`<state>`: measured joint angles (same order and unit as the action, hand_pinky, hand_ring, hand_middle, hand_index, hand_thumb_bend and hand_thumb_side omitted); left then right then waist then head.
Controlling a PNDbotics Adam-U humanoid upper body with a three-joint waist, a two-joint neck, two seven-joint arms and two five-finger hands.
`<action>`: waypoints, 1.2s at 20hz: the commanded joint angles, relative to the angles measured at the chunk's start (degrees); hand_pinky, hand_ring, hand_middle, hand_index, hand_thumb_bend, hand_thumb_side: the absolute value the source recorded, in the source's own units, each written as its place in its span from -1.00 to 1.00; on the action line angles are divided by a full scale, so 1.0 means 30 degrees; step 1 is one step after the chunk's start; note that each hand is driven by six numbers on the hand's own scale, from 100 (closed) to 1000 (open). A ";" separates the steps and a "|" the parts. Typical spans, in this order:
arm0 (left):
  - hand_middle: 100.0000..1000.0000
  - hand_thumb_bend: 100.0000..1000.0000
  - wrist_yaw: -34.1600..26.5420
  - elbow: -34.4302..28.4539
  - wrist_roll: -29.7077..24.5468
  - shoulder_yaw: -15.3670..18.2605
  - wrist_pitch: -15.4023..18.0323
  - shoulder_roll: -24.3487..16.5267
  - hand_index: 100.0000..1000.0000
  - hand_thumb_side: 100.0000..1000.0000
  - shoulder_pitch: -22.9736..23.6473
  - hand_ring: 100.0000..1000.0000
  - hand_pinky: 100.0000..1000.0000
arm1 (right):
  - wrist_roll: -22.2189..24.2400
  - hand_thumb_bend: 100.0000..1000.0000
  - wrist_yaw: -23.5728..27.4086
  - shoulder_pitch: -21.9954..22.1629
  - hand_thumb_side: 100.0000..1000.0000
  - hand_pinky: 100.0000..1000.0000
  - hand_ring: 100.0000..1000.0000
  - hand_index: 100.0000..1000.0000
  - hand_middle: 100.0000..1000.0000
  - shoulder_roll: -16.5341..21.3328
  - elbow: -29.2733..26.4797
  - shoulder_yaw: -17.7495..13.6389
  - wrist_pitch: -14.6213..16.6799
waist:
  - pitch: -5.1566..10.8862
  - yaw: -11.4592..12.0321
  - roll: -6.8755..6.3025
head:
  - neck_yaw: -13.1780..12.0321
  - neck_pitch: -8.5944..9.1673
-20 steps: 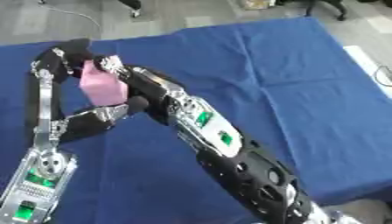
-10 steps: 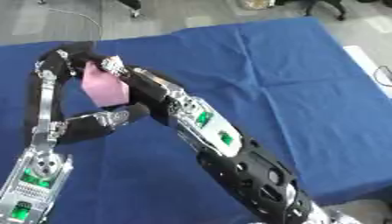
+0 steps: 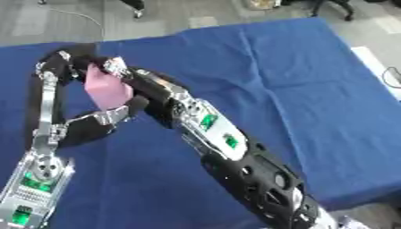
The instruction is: Pick up the objects with one hand, pass them to the other hand, and then place them into the box on the other side of the table.
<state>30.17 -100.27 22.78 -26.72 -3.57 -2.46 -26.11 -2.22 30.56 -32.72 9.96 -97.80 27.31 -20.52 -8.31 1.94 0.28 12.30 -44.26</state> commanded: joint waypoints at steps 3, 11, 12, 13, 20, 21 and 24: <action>-0.04 0.08 -0.0195 -0.0431 0.0340 -0.0163 -0.0329 0.0079 0.37 -0.25 -0.0294 -0.09 -0.27 | -0.0001 -1.00 0.0062 -0.0293 0.26 0.17 -0.12 0.08 -0.30 0.0148 -0.0115 -0.0038 -0.0013 | 0.0172 -0.0042 0.0148 | 0.0053 0.0048; -0.09 0.14 0.0231 -0.0351 0.0248 -0.0280 -0.0844 0.0060 0.34 -0.57 -0.0327 -0.13 -0.30 | 0.0021 -1.00 0.0080 -0.0321 0.26 0.16 -0.12 0.08 -0.30 0.0185 -0.0071 -0.0041 -0.0013 | 0.0185 -0.0081 0.0127 | 0.0051 0.0048; -0.09 0.21 0.0274 -0.0332 0.0129 -0.0304 -0.0842 0.0055 0.34 -0.65 -0.0331 -0.14 -0.30 | 0.0026 -1.00 0.0091 -0.0326 0.26 0.16 -0.12 0.08 -0.30 0.0189 -0.0065 -0.0044 -0.0012 | 0.0186 -0.0087 0.0124 | 0.0050 0.0048; -0.09 0.21 0.0312 -0.0317 -0.0013 -0.0319 -0.0829 0.0052 0.34 -0.65 -0.0332 -0.14 -0.30 | 0.0029 -1.00 0.0102 -0.0330 0.26 0.16 -0.12 0.08 -0.30 0.0191 -0.0060 -0.0046 -0.0012 | 0.0186 -0.0092 0.0123 | 0.0053 0.0048; -0.13 0.42 0.0487 -0.0162 -0.0970 -0.0332 -0.0815 0.0031 0.32 -1.00 -0.0280 -0.16 -0.32 | 0.0038 -1.00 0.0153 -0.0303 0.27 0.16 -0.12 0.08 -0.29 0.0162 -0.0015 -0.0076 -0.0003 | 0.0168 -0.0107 0.0118 | 0.0045 0.0048; -0.13 0.44 0.0507 -0.0144 -0.1038 -0.0331 -0.0828 0.0030 0.32 -1.00 -0.0268 -0.17 -0.32 | 0.0042 -1.00 0.0159 -0.0295 0.26 0.16 -0.12 0.08 -0.29 0.0156 -0.0014 -0.0081 0.0002 | 0.0167 -0.0110 0.0118 | 0.0038 0.0048; -0.14 0.45 0.0512 -0.0081 -0.1143 -0.0333 -0.0839 0.0011 0.32 -1.00 -0.0223 -0.16 -0.32 | 0.0042 -1.00 0.0187 -0.0267 0.27 0.16 -0.12 0.08 -0.29 0.0142 -0.0019 -0.0100 0.0006 | 0.0164 -0.0118 0.0120 | 0.0039 0.0048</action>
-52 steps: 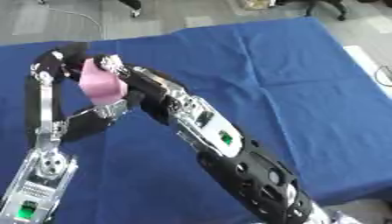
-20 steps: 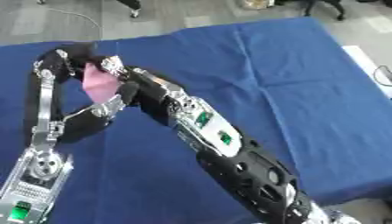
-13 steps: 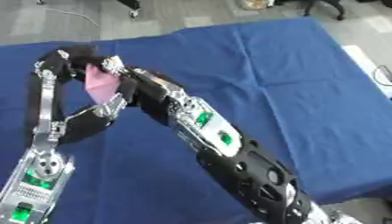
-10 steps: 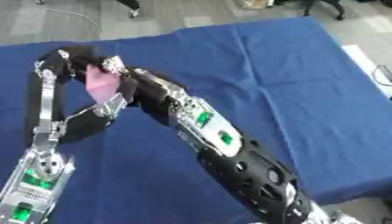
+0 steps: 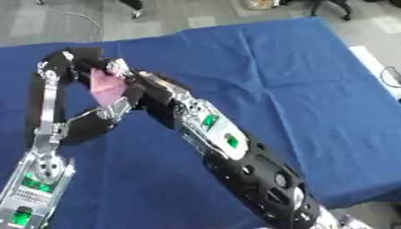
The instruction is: Pick up the objects with one hand, pass them to the other hand, and then place them into the box on the other side of the table.
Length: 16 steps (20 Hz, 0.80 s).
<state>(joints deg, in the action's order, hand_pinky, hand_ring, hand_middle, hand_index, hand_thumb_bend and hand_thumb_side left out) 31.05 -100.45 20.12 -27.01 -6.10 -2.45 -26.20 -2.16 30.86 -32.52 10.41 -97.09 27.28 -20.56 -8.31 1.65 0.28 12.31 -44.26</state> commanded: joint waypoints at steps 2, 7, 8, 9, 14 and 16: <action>-0.11 0.51 0.0230 0.0012 -0.0328 -0.0236 0.0031 -0.0056 0.34 -1.00 -0.0159 -0.14 -0.31 | 0.0018 -1.00 0.0131 -0.0314 0.26 0.16 -0.12 0.08 -0.29 -0.0020 -0.0295 -0.0119 0.0034 | 0.0164 -0.0032 0.0120 | 0.0027 0.0048; -0.08 0.56 0.0620 -0.0007 -0.0610 -0.0163 0.0007 -0.0455 0.36 -1.00 -0.0040 -0.09 -0.30 | -0.0038 -1.00 0.0272 -0.0256 0.26 0.16 -0.12 0.08 -0.29 -0.0039 -0.0416 -0.0208 0.0050 | 0.0167 -0.0045 0.0106 | 0.0040 0.0048; -0.08 0.56 0.0675 0.0003 -0.0612 -0.0151 -0.0028 -0.0512 0.36 -1.00 -0.0021 -0.09 -0.30 | -0.0037 -1.00 0.0289 -0.0250 0.26 0.16 -0.12 0.08 -0.29 -0.0039 -0.0430 -0.0214 0.0045 | 0.0166 -0.0043 0.0108 | 0.0044 0.0048; -0.08 0.55 0.0739 0.0020 -0.0595 -0.0138 -0.0064 -0.0561 0.36 -1.00 -0.0004 -0.09 -0.30 | -0.0036 -1.00 0.0301 -0.0242 0.26 0.16 -0.12 0.08 -0.29 -0.0038 -0.0438 -0.0220 0.0038 | 0.0166 -0.0041 0.0112 | 0.0042 0.0048; -0.08 0.51 0.1000 0.0251 -0.0330 -0.0018 -0.0254 -0.0650 0.36 -1.00 0.0073 -0.08 -0.30 | -0.0017 -1.00 0.0323 -0.0208 0.27 0.16 -0.12 0.08 -0.29 -0.0037 -0.0445 -0.0259 0.0032 | 0.0165 -0.0031 0.0137 | 0.0024 0.0048; -0.08 0.50 0.1123 0.0402 -0.0213 0.0025 -0.0314 -0.0657 0.36 -1.00 0.0090 -0.08 -0.30 | -0.0003 -1.00 0.0325 -0.0196 0.27 0.16 -0.12 0.08 -0.29 -0.0040 -0.0431 -0.0272 0.0029 | 0.0162 -0.0029 0.0146 | 0.0015 0.0048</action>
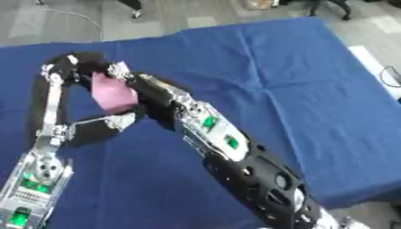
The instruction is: Pick up the objects with one hand, pass them to the other hand, and then place them into the box on the other side of the table.
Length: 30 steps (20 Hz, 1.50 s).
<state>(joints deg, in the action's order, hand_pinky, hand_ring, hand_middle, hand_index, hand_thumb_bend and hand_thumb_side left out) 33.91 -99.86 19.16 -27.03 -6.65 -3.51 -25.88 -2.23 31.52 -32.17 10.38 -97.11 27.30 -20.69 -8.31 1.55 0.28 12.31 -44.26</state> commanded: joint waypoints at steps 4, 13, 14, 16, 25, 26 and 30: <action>-0.09 0.40 0.0283 0.0466 0.0369 0.0107 -0.0174 -0.0270 0.35 -1.00 0.0024 -0.09 -0.31 | 0.0051 -1.00 0.0123 -0.0291 0.27 0.16 -0.12 0.08 -0.29 -0.0038 -0.0374 -0.0278 0.0061 | 0.0156 0.0003 0.0159 | 0.0015 0.0048; -0.15 0.27 -0.0005 0.0640 0.0742 0.0090 -0.0124 -0.0196 0.29 -1.00 0.0023 -0.14 -0.32 | 0.0104 -1.00 0.0104 -0.0293 0.27 0.16 -0.12 0.08 -0.29 -0.0031 -0.0322 -0.0266 0.0061 | 0.0162 -0.0021 0.0154 | 0.0025 0.0048; -0.16 0.26 -0.0005 0.0650 0.0769 0.0091 -0.0158 -0.0191 0.28 -1.00 0.0019 -0.14 -0.32 | 0.0109 -1.00 0.0104 -0.0298 0.27 0.16 -0.12 0.08 -0.29 -0.0025 -0.0319 -0.0265 0.0058 | 0.0162 -0.0023 0.0152 | 0.0023 0.0048; -0.20 0.16 -0.0011 0.0668 0.0846 0.0099 -0.0254 -0.0175 0.24 -1.00 0.0004 -0.18 -0.35 | 0.0121 -1.00 0.0109 -0.0312 0.27 0.16 -0.12 0.08 -0.29 -0.0009 -0.0320 -0.0265 0.0058 | 0.0160 -0.0025 0.0148 | 0.0024 0.0048; -0.54 -0.20 0.0139 0.0754 0.1883 0.0138 -0.1006 -0.0082 -0.06 -1.00 -0.0089 -0.48 -0.56 | 0.0371 -1.00 0.0045 -0.0316 0.31 0.17 -0.11 0.08 -0.29 0.0048 -0.0334 -0.0241 -0.0004 | 0.0178 -0.0060 0.0148 | -0.0036 0.0048; -0.56 -0.22 0.0131 0.0761 0.2024 0.0140 -0.1077 -0.0065 -0.07 -1.00 -0.0095 -0.50 -0.58 | 0.0417 -1.00 0.0029 -0.0312 0.32 0.17 -0.11 0.08 -0.29 0.0049 -0.0340 -0.0242 -0.0011 | 0.0182 -0.0069 0.0147 | -0.0050 0.0048; -0.63 -0.28 0.0179 0.0836 0.2395 0.0111 -0.1279 -0.0009 -0.13 -1.00 -0.0121 -0.55 -0.62 | 0.0770 -1.00 -0.0032 -0.0300 0.33 0.17 -0.10 0.09 -0.28 0.0050 -0.0381 -0.0225 -0.0038 | 0.0192 -0.0097 0.0132 | -0.0072 0.0048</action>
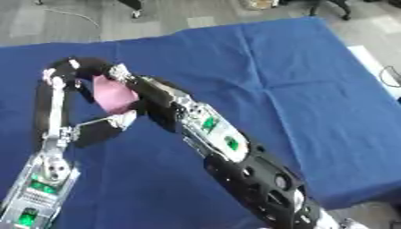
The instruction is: Pick up the objects with one hand, pass them to the other hand, and then place them into the box on the other side of the table.
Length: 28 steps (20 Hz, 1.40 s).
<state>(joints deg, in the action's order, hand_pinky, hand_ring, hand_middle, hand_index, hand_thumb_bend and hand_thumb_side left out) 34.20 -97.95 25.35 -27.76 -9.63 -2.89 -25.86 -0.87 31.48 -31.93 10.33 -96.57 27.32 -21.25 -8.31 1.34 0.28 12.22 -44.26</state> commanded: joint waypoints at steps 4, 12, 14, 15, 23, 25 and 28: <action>-0.74 -0.37 0.0091 0.0199 0.0632 0.0350 -0.0359 -0.0154 -0.20 -1.00 -0.0153 -0.64 -0.66 | 0.0933 -1.00 -0.0144 -0.0361 0.36 0.18 -0.08 0.10 -0.27 0.0059 -0.0638 -0.0242 0.0148 | 0.0183 -0.0059 0.0117 | -0.0074 0.0048; -0.90 -0.45 -0.0142 0.0207 0.1100 0.0369 -0.0524 -0.0103 -0.30 -1.00 -0.0159 -0.77 -0.75 | 0.2168 -1.00 -0.0310 -0.0296 0.47 0.20 -0.03 0.18 -0.21 0.0025 -0.0805 -0.0371 0.0591 | 0.0181 -0.0076 0.0113 | -0.0070 0.0048; -0.91 -0.46 -0.0159 0.0205 0.1176 0.0369 -0.0571 -0.0099 -0.31 -1.00 -0.0159 -0.78 -0.76 | 0.2417 -1.00 -0.0290 -0.0276 0.50 0.20 -0.02 0.19 -0.20 0.0016 -0.0839 -0.0401 0.0807 | 0.0183 -0.0072 0.0120 | -0.0073 0.0048; -0.92 -0.46 -0.0158 0.0198 0.1208 0.0371 -0.0586 -0.0098 -0.32 -1.00 -0.0159 -0.79 -0.76 | 0.2542 -1.00 -0.0274 -0.0267 0.56 0.20 -0.01 0.21 -0.20 0.0011 -0.0853 -0.0416 0.0916 | 0.0186 -0.0069 0.0126 | -0.0075 0.0048; -0.95 -0.52 -0.0324 0.0119 0.1469 0.0401 -0.0575 -0.0052 -0.33 -1.00 -0.0172 -0.82 -0.76 | 0.3522 -1.00 -0.0423 -0.0216 0.83 0.20 0.04 0.28 -0.17 -0.0001 -0.0946 -0.0470 0.1478 | 0.0202 -0.0059 0.0169 | -0.0094 0.0048; -0.96 -0.52 -0.0332 0.0065 0.1502 0.0404 -0.0581 -0.0049 -0.34 -1.00 -0.0175 -0.82 -0.76 | 0.3806 -1.00 -0.0485 -0.0220 0.84 0.20 0.04 0.28 -0.16 0.0005 -0.0971 -0.0469 0.1524 | 0.0202 -0.0055 0.0171 | -0.0086 0.0048; -0.97 -0.52 -0.0263 -0.0064 0.1503 0.0401 -0.0575 -0.0054 -0.35 -1.00 -0.0192 -0.83 -0.76 | 0.4112 -1.00 -0.0593 -0.0237 0.83 0.20 0.04 0.28 -0.17 0.0023 -0.0997 -0.0473 0.1566 | 0.0201 -0.0049 0.0172 | -0.0063 0.0048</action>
<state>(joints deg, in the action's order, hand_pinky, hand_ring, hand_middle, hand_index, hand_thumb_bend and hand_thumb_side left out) 33.39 -98.39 29.34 -28.14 -10.64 -1.94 -26.04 10.40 29.52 -31.73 10.37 -96.75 26.18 -17.19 -8.31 1.17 0.28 12.00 -44.26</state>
